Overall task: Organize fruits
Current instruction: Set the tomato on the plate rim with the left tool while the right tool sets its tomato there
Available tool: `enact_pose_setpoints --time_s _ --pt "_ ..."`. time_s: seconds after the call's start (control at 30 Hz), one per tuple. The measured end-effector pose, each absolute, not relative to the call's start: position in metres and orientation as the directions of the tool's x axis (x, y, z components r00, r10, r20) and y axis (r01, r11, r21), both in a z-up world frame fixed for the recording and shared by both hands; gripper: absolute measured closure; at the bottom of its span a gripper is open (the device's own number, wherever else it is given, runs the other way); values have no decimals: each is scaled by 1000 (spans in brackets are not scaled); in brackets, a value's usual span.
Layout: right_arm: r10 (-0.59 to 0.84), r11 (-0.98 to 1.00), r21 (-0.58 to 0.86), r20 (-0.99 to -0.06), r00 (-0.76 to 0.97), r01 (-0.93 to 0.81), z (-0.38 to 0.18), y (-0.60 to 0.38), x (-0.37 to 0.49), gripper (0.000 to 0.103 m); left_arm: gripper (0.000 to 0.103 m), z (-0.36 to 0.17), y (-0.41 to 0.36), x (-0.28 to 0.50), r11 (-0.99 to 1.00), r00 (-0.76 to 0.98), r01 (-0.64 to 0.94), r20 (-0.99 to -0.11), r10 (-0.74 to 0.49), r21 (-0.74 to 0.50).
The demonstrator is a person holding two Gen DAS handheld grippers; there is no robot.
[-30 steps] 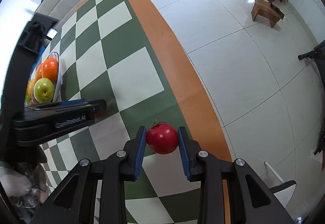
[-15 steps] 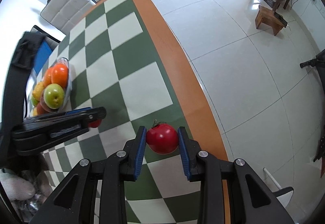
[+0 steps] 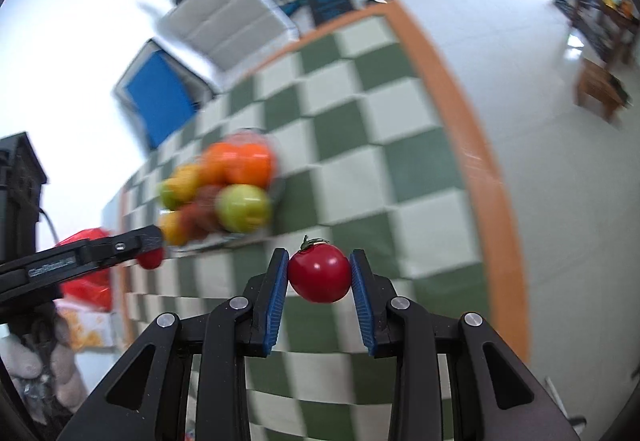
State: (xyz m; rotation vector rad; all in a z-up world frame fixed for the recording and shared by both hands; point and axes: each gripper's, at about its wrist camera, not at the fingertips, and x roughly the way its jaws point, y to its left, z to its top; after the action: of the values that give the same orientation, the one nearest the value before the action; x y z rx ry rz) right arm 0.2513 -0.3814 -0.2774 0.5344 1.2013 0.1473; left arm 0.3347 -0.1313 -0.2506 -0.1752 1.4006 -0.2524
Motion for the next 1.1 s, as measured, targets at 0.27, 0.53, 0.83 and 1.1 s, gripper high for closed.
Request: enact_pose_setpoints --time_s 0.27,0.53,0.83,1.1 --pt "559 789 611 -758 335 65 -268 -278 288 69 78 -254 -22 350 946 195 -134 -944 -266 -294" --pt "633 670 703 -708 311 239 -324 -219 302 69 78 -286 56 372 890 152 -265 -928 -341 -371" --pt "554 614 665 -747 368 424 -386 -203 310 69 78 -340 88 410 828 58 -348 -892 -449 -439" --pt "487 616 618 -786 381 488 -399 -204 313 69 77 -372 86 437 830 -12 -368 -890 -455 -419"
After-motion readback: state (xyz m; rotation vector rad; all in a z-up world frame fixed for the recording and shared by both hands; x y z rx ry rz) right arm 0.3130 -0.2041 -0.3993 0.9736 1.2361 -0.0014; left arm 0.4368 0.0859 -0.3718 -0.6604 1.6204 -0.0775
